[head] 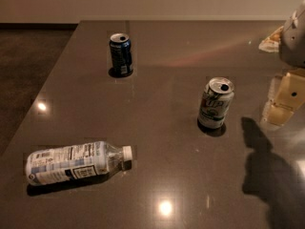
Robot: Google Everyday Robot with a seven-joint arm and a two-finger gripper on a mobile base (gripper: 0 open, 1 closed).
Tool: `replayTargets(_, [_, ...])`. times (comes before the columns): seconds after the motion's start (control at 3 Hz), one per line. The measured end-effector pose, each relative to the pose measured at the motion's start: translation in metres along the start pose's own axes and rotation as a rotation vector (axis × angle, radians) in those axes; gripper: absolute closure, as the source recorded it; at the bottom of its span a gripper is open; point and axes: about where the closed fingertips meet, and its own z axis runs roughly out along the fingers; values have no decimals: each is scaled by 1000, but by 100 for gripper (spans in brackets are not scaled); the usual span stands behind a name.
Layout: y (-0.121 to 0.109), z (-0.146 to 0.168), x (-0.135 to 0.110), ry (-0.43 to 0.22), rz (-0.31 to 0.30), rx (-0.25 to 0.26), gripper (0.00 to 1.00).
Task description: Move 7up can near pepsi can
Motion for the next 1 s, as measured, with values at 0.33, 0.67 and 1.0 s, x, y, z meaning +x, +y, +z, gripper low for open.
replayTargets(0.33, [-1, 3, -3, -12, 7, 0, 0])
replayTargets(0.67, [-6, 15, -15, -65, 35, -4, 0])
replayTargets(1.0, [-6, 35, -31, -130, 50, -31, 0])
